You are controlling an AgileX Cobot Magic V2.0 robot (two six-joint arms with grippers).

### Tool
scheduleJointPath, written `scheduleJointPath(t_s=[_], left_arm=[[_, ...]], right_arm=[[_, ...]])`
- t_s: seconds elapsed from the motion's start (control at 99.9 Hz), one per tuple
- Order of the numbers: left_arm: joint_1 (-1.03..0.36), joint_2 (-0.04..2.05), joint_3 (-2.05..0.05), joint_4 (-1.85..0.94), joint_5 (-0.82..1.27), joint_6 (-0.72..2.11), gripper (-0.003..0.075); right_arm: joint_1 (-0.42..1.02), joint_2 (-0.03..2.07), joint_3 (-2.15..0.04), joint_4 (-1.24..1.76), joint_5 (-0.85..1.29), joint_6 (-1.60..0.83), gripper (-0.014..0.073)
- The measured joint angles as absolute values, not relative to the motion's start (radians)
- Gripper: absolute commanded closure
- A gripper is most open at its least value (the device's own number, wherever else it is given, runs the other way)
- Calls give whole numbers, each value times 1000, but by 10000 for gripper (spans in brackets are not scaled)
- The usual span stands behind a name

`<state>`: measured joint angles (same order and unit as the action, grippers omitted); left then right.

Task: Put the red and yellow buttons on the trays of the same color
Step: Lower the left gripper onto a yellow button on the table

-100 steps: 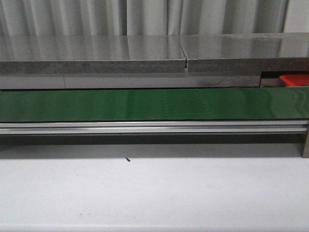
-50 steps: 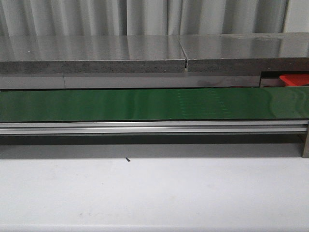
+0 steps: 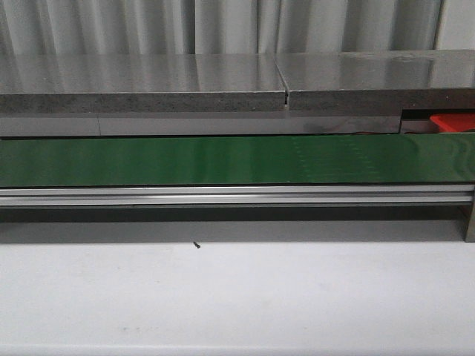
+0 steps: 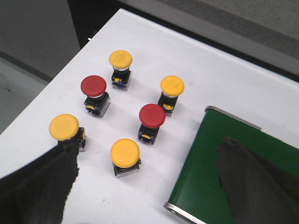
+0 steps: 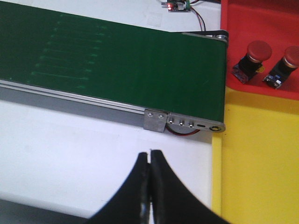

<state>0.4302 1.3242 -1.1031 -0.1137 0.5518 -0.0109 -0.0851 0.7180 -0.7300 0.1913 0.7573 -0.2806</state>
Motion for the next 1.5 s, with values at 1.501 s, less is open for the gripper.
scheduleJointPath(t_s=[1.501], left_arm=[[442,1944,-1249,-31,446,-11,169]], right_arm=[[-85,718,-730,191,757,-281,660]])
